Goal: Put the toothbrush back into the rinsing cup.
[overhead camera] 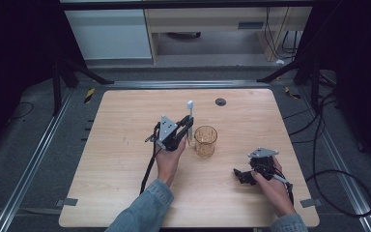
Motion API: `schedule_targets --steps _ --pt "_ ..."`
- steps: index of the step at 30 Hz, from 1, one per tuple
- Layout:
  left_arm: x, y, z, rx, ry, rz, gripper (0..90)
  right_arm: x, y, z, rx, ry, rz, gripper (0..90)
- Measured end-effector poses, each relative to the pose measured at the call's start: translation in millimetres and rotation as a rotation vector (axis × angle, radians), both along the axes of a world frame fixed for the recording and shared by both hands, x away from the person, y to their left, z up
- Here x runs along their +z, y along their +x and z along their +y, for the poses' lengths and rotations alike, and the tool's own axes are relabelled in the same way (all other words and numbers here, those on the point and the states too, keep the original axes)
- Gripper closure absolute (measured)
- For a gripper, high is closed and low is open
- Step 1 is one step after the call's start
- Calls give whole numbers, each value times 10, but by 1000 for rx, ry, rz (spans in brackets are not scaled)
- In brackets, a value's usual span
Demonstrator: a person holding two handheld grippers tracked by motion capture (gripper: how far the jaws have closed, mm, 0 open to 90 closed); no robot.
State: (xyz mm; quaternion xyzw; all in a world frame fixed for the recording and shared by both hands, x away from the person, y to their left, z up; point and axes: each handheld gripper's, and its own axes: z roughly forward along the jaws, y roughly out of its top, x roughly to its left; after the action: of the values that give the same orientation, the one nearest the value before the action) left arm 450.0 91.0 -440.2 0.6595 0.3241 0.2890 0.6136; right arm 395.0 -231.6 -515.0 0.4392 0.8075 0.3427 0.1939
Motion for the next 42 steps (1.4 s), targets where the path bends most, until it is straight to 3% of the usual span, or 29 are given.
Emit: schedule_targets --steps 42 --pt "-229 -51 38 0 46 47 784 0 0 0 0 1 1 6"
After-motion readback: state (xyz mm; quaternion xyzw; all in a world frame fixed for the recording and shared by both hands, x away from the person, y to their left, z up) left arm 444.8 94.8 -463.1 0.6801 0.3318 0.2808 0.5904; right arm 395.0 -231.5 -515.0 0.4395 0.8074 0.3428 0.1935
